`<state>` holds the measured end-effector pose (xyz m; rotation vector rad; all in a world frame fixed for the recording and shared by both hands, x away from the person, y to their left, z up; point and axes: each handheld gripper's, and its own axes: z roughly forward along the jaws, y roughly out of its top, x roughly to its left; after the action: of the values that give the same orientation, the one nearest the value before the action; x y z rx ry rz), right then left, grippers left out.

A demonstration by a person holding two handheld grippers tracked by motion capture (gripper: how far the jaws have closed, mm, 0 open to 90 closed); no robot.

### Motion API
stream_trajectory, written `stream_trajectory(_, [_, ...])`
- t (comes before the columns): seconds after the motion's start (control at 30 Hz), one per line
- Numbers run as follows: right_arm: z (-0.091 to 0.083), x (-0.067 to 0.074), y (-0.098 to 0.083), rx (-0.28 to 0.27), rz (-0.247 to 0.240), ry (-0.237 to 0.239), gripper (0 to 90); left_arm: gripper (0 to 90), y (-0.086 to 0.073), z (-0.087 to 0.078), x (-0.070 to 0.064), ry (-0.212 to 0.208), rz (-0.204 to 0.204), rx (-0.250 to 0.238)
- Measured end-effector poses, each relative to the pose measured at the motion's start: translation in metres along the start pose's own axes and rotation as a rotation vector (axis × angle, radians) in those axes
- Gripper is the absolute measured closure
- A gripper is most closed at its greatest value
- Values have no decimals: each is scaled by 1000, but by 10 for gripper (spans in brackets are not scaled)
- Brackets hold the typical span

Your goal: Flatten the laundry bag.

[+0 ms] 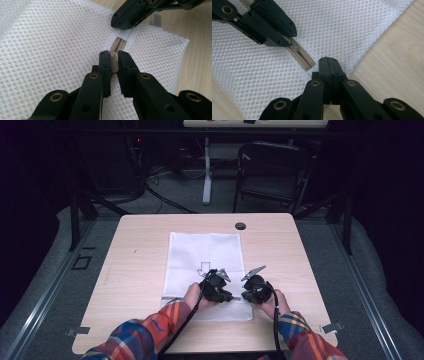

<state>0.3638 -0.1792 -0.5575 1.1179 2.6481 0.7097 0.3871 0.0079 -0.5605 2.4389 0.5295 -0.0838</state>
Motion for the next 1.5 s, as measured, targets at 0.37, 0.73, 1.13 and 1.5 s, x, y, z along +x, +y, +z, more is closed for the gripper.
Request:
stream_trajectory(0.37, [1, 4, 2, -29, 13, 11, 900, 814, -4, 0, 3, -8, -11, 3])
stream_trajectory(0.73, [8, 12, 6, -38, -43, 45, 900, 809, -5, 1, 3, -8, -31, -14])
stream_trajectory(1.13, [8, 11, 3, -49, -66, 51, 900, 815, -4, 0, 1, 7, -12, 0])
stream_trajectory(1.5, [8, 13, 4, -52, -50, 51, 900, 816, -4, -2, 0, 14, -6, 8])
